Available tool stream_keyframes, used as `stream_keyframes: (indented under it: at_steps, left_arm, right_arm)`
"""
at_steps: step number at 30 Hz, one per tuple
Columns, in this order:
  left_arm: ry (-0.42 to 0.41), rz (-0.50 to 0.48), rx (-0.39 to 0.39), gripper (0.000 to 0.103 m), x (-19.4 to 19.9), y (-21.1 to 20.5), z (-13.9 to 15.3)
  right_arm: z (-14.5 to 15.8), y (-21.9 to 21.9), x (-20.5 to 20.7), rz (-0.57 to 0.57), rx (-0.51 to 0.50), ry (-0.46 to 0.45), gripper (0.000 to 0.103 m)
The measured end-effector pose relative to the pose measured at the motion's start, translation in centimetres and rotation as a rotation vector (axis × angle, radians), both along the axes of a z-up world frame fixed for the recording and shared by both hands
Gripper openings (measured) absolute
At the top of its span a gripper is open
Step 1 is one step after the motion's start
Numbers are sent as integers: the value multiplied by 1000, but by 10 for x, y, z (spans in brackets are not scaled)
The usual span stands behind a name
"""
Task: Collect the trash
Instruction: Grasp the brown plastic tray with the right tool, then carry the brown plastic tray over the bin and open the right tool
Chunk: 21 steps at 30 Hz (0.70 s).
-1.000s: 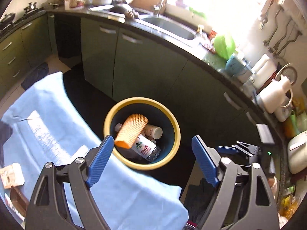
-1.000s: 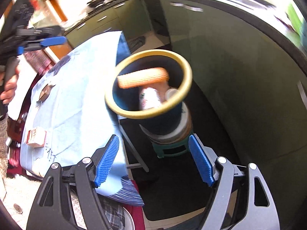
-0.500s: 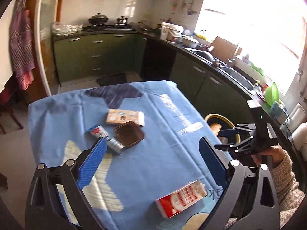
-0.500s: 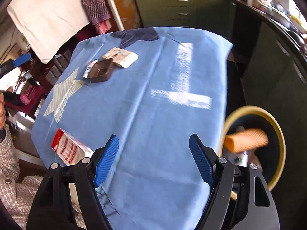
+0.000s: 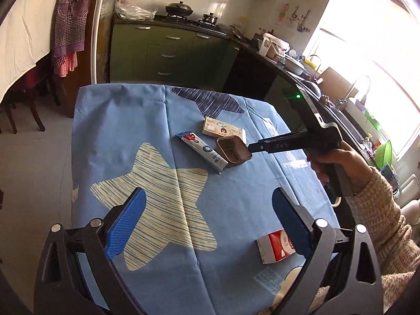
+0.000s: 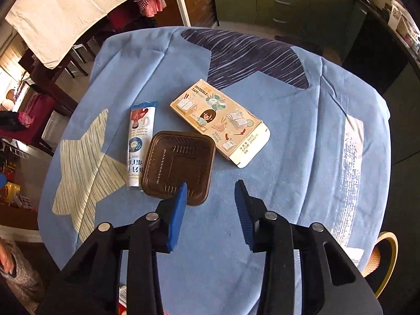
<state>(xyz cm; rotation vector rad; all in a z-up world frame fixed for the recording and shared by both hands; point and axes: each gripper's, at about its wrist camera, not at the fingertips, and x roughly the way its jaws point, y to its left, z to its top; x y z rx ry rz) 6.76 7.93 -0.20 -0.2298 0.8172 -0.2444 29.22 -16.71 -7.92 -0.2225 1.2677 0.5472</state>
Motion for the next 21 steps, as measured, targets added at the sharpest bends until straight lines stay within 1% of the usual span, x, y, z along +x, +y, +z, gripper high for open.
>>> stream_keyframes:
  at_steps: [1,3,5,6,11,13,14,17,21]
  left_arm:
    - [0,-6,3,92,0,0,-1]
    - [0,-16,-2,92,-2,-1,-2]
    - [1,-23,-12,92,-2,0,-4]
    - [3,-26,-14,92,-2,0,-6]
    - [19,-32,-29,92,-3,0,-14]
    - [23,-29,-35,92,-4,1,-16]
    - [25,-28,-39,92,-6,1,-17]
    - [26,-22,-52,92,-8,4,-18]
    - [28,-14,-70,92,-11,6,-19]
  right_arm:
    - [-5,1,2,-7,-7,7,34]
    - [-11,5,6,-12,-18,17,28]
    - [-15,7,9,-15,-18,28,27]
    - [-16,9,10,-15,-20,31,23]
    - [-24,20,15,-16,-35,42,22]
    - [-27,22,15,-17,-43,40,9]
    - [-28,21,14,-22,-42,33,6]
    - [-21,17,9,-20,-27,7,6]
    - [1,-8,0,-48,15,-29,5]
